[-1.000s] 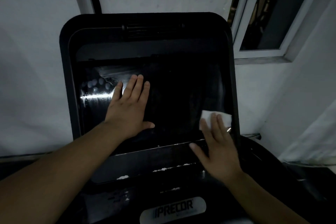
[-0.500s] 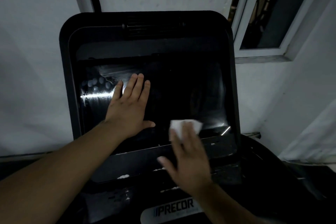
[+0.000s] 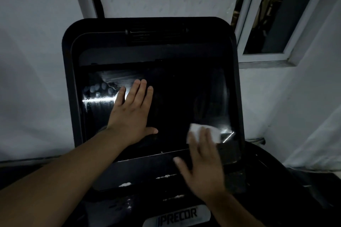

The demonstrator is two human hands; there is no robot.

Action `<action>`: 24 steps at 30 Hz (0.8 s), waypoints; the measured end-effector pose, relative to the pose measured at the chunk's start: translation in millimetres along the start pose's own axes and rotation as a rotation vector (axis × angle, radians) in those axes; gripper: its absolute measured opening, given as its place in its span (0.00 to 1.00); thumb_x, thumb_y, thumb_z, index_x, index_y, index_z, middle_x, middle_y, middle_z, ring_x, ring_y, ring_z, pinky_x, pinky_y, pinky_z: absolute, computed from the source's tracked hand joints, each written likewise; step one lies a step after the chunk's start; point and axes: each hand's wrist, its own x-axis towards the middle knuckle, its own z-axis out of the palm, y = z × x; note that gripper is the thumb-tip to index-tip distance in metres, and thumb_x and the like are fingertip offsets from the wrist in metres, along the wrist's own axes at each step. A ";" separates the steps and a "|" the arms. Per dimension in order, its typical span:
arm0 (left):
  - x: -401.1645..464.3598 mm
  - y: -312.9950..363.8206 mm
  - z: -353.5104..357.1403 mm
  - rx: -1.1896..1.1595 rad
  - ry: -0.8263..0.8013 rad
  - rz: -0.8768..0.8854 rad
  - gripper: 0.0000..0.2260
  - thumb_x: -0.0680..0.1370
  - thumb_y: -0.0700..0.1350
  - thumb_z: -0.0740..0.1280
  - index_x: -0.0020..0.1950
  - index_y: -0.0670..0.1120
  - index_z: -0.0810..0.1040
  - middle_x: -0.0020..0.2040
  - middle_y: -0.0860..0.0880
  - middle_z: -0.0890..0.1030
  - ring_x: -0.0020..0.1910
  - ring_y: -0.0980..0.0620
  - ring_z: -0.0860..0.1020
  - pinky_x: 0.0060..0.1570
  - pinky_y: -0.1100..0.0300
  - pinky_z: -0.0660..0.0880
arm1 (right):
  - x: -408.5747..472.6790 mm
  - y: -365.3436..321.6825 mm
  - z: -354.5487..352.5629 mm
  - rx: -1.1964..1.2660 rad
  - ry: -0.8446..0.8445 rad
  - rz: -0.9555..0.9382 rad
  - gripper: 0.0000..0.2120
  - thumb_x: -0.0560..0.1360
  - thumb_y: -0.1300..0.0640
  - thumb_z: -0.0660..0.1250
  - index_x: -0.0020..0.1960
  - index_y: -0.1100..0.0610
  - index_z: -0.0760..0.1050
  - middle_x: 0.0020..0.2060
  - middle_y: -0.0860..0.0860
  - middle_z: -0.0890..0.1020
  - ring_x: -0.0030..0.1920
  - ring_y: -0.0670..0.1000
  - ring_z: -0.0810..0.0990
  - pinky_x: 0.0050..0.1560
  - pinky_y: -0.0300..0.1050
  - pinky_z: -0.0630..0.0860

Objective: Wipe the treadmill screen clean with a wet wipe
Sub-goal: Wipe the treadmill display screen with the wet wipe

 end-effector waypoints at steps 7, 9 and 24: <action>-10.4 -8.4 -14.8 -0.165 0.074 0.056 0.51 0.76 0.70 0.63 0.82 0.45 0.37 0.83 0.44 0.35 0.81 0.48 0.33 0.80 0.44 0.40 | 1.8 -6.8 -1.9 0.004 -0.069 -0.104 0.35 0.82 0.35 0.59 0.80 0.56 0.64 0.80 0.60 0.61 0.82 0.60 0.55 0.74 0.61 0.66; -28.1 -16.0 -17.1 -0.215 0.262 0.090 0.43 0.78 0.64 0.64 0.83 0.43 0.50 0.84 0.42 0.47 0.83 0.47 0.45 0.80 0.43 0.49 | 8.0 14.1 -9.1 -0.014 -0.058 -0.024 0.35 0.82 0.34 0.55 0.80 0.56 0.63 0.81 0.60 0.60 0.82 0.59 0.54 0.74 0.63 0.67; -136.4 -90.3 30.7 -0.135 0.559 0.046 0.10 0.81 0.44 0.67 0.53 0.42 0.86 0.43 0.46 0.82 0.42 0.43 0.79 0.39 0.50 0.77 | 15.2 -52.1 8.5 0.004 -0.091 -0.066 0.36 0.81 0.35 0.57 0.79 0.58 0.64 0.81 0.62 0.58 0.82 0.61 0.52 0.76 0.64 0.64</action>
